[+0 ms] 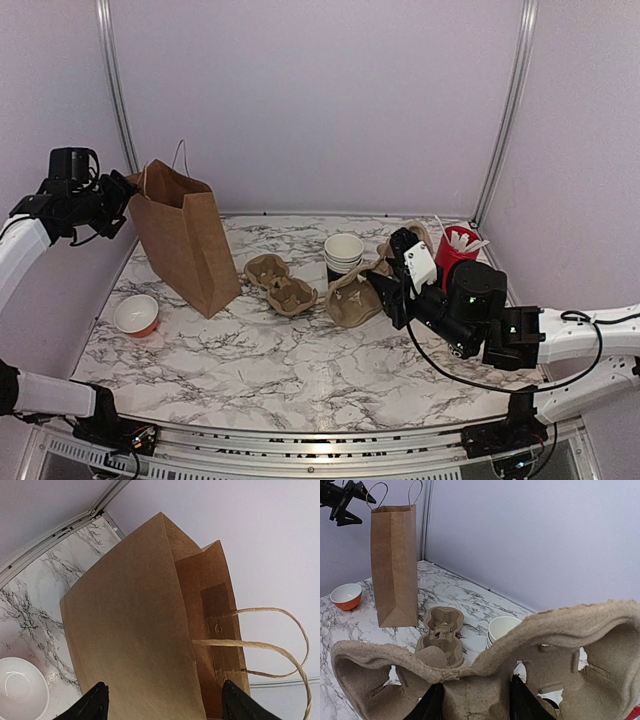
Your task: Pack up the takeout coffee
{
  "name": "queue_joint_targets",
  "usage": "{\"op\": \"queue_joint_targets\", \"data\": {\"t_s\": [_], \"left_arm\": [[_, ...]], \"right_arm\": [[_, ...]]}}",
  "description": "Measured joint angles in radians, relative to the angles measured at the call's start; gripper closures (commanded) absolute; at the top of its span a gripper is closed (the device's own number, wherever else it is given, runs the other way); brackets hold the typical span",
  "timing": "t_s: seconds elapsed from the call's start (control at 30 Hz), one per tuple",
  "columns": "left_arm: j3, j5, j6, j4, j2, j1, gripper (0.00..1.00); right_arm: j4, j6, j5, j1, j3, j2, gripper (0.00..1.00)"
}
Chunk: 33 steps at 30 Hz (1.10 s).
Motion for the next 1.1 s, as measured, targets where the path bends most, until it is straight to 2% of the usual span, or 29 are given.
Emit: {"op": "queue_joint_targets", "data": {"t_s": [0.3,0.4,0.57,0.77,0.97,1.1], "left_arm": [[0.0,0.056,0.015,0.027,0.07,0.001,0.29],[0.0,0.066,0.025,0.031,0.093,0.001,0.34],[0.001,0.074,0.05,0.037,0.099,0.001,0.54],[0.026,0.071,0.09,0.025,0.097,0.001,0.69],[0.079,0.064,0.171,-0.02,0.091,0.001,0.97],[0.157,0.068,0.252,-0.055,0.093,-0.005,1.0]], "right_arm": [[-0.004,0.001,0.0,0.0,0.0,0.0,0.59],[-0.004,0.001,-0.001,0.0,0.0,0.0,0.59],[-0.004,0.003,-0.002,0.0,0.0,0.0,0.59],[-0.006,0.003,-0.008,0.0,0.0,0.0,0.59],[-0.005,0.003,-0.014,0.0,0.003,0.002,0.59],[-0.005,-0.002,-0.028,0.0,0.008,0.006,0.59]]}}
